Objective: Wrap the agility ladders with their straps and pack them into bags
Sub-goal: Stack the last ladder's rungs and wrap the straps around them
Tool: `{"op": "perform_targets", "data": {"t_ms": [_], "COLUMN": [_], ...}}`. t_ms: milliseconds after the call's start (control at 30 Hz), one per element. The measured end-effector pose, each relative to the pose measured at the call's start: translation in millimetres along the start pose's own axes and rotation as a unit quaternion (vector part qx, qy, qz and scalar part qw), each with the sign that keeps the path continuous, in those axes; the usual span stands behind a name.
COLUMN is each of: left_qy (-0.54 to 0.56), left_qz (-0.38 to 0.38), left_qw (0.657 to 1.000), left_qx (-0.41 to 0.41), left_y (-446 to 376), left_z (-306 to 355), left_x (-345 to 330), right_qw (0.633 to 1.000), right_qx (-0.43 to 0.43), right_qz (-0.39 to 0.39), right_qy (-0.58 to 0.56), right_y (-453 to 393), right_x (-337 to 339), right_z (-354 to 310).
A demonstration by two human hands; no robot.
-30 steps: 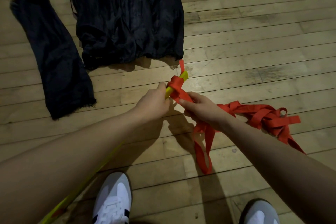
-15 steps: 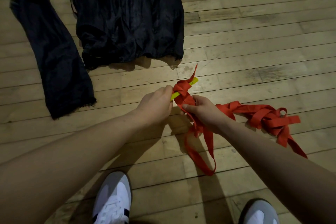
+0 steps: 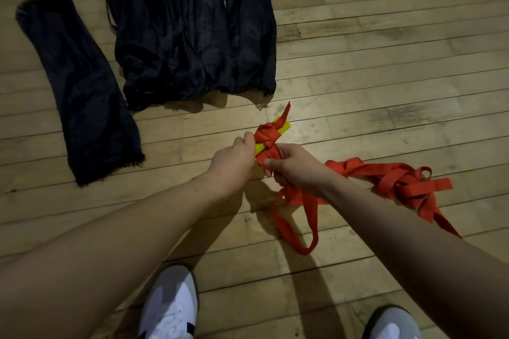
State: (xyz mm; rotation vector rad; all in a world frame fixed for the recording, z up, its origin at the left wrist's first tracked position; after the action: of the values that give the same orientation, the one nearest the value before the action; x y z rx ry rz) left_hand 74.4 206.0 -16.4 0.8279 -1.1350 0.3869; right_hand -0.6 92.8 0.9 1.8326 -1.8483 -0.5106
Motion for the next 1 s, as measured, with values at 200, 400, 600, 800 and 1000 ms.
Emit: {"op": "perform_targets", "data": {"t_ms": [200, 400, 600, 800, 1000], "left_qy": [0.054, 0.063, 0.141, 0.191, 0.198], "left_qz": [-0.040, -0.058, -0.015, 0.013, -0.094], "left_qw": [0.998, 0.992, 0.984, 0.982, 0.976], "left_qx": [-0.006, -0.097, -0.108, 0.001, -0.014], "left_y": [-7.3, -8.6, -2.0, -3.6, -9.4], "left_z": [-6.3, -9.5, -13.6, -19.5, -17.7], "left_x": [1.1, 27.1, 29.6, 19.4, 8.7], "right_qw": [0.998, 0.999, 0.991, 0.988, 0.997], "right_qx": [0.014, -0.006, -0.051, -0.088, -0.052], "right_qz": [0.040, 0.042, -0.104, -0.111, -0.038], "right_qy": [0.050, -0.004, -0.065, -0.061, -0.034], "right_y": [1.8, 7.2, 17.8, 14.9, 10.8], "right_x": [0.6, 16.6, 22.3, 17.3, 13.8], "right_z": [1.1, 9.2, 8.9, 17.3, 19.1]}}
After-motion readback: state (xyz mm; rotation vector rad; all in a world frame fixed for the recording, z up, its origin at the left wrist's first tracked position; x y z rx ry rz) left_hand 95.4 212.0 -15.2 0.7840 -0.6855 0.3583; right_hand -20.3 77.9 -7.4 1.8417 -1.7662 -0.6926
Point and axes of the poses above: each hand's wrist, its own y-axis away from the middle knuckle, its own x-axis out of the back of the hand, z = x × y, the point moved 1 cm from there along -y, towards the middle knuckle, and after that the axes turned 5 degrees about -z, right-handed, at the moved point
